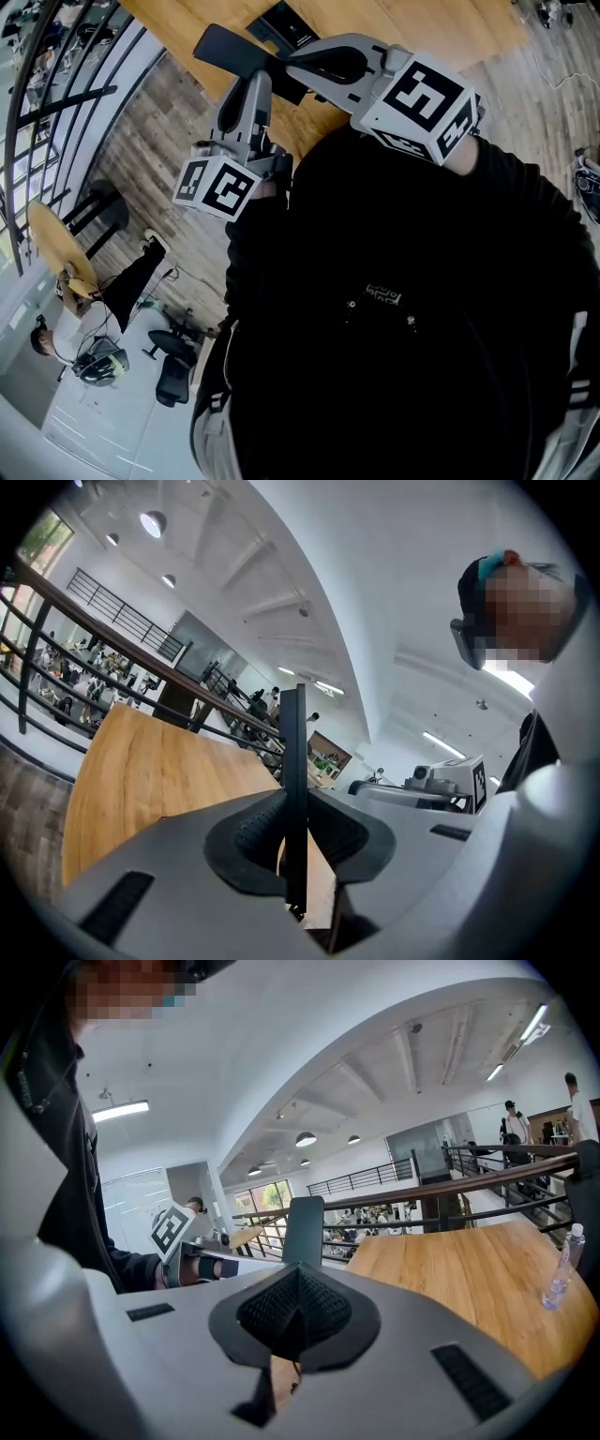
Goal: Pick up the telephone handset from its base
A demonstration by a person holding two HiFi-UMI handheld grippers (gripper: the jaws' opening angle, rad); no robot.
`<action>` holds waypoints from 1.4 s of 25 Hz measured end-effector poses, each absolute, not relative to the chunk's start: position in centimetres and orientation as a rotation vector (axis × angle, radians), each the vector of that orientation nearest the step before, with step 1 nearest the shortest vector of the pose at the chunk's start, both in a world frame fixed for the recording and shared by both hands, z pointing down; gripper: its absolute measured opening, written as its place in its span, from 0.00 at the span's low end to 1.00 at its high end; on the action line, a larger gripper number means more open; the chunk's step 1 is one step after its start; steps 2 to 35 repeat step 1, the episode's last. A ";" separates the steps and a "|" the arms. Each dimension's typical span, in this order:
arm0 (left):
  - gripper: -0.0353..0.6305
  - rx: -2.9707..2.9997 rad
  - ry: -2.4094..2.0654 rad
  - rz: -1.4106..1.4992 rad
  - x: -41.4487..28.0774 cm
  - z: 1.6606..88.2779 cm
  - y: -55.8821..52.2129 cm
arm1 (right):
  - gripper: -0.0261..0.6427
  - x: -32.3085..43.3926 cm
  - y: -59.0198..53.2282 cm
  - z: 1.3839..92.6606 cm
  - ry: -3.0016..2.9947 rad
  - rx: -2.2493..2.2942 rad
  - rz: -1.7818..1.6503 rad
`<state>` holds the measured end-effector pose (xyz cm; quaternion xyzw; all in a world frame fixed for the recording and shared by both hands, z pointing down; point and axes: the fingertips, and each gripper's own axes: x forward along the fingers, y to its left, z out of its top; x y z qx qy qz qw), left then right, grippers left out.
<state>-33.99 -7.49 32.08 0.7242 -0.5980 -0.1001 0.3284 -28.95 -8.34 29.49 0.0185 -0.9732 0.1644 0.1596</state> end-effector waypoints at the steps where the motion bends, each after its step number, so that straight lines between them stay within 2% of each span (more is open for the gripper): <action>1: 0.17 1.892 -1.563 -0.262 -34.0 32.2 -7.4 | 0.06 -28.9 -8.3 29.6 -2.780 0.051 0.467; 35: 0.17 1.892 -1.563 -0.262 -34.0 32.2 -7.4 | 0.06 -28.9 -8.3 29.6 -2.780 0.051 0.467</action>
